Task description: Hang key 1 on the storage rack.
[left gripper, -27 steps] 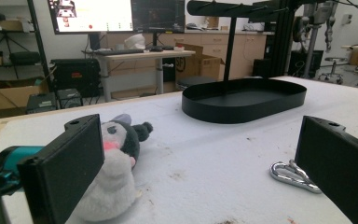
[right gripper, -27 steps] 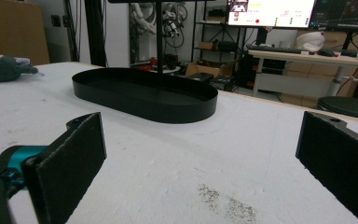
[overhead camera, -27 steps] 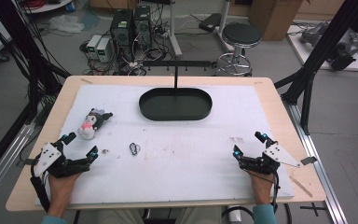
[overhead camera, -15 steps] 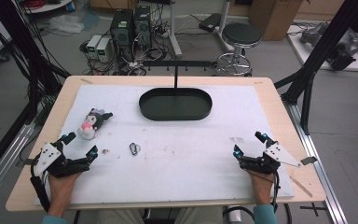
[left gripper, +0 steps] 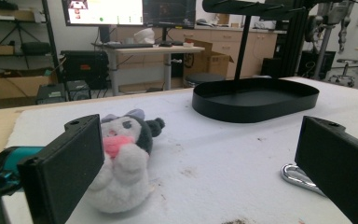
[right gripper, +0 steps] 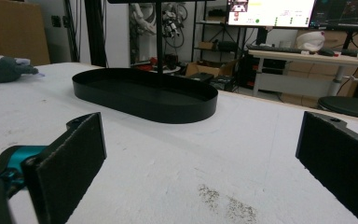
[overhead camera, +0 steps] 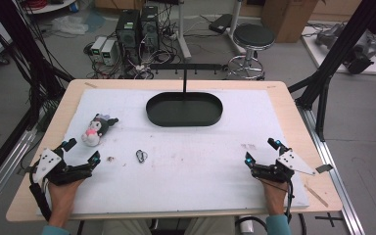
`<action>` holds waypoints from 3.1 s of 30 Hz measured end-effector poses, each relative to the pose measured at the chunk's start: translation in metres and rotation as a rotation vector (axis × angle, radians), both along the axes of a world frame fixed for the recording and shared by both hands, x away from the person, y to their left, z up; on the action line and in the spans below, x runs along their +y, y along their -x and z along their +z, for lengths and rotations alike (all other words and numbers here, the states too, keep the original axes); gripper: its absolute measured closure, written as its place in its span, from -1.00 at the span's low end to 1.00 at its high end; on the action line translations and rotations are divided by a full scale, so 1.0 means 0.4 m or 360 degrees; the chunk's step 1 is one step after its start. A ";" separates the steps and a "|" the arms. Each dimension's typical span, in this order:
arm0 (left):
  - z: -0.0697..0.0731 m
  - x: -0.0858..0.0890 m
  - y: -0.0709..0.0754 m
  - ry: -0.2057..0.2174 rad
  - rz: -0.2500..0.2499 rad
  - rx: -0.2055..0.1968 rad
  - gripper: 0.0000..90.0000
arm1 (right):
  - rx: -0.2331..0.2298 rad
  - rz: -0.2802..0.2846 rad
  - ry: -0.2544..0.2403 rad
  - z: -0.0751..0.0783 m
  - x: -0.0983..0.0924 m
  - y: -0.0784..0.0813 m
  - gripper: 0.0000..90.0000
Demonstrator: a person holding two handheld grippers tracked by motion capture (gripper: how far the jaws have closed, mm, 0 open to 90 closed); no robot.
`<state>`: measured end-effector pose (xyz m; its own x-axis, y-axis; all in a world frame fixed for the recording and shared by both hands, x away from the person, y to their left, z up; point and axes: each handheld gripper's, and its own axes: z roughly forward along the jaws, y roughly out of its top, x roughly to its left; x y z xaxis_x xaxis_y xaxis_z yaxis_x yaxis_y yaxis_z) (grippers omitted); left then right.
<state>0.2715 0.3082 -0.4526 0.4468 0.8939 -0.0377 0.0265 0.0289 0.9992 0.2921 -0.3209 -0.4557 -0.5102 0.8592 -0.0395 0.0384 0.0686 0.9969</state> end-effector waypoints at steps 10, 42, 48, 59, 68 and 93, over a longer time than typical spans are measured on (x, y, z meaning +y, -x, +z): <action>0.068 0.020 -0.025 -0.0087 0.0047 0.0118 -0.96 | 0.0002 0.0003 -0.0002 0.000 0.000 0.000 -0.98; 0.241 0.014 -0.199 -0.0414 0.0021 0.0712 -0.96 | 0.0009 0.0004 -0.0037 -0.001 -0.003 0.001 -0.98; 0.244 0.010 -0.232 -0.0474 0.0019 0.0841 -0.96 | 0.0009 0.0004 -0.0036 -0.001 -0.004 0.001 -0.98; 0.216 0.013 -0.292 -0.0528 0.0013 0.1081 -0.96 | 0.0007 0.0006 -0.0036 -0.001 -0.004 0.001 -0.98; 0.190 0.010 -0.316 -0.0553 0.0019 0.1201 -0.96 | 0.0013 0.0005 -0.0042 -0.001 -0.004 0.001 -0.98; 0.134 -0.015 -0.349 -0.0692 0.0042 0.1507 -0.69 | 0.0003 0.0003 -0.0044 -0.001 -0.006 0.001 -0.98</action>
<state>0.4110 0.3020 -0.3988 0.3824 0.9233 -0.0348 0.8096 -0.3166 0.4943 0.2918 -0.3233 -0.4560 -0.5120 0.8589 -0.0148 0.0399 0.0410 0.9984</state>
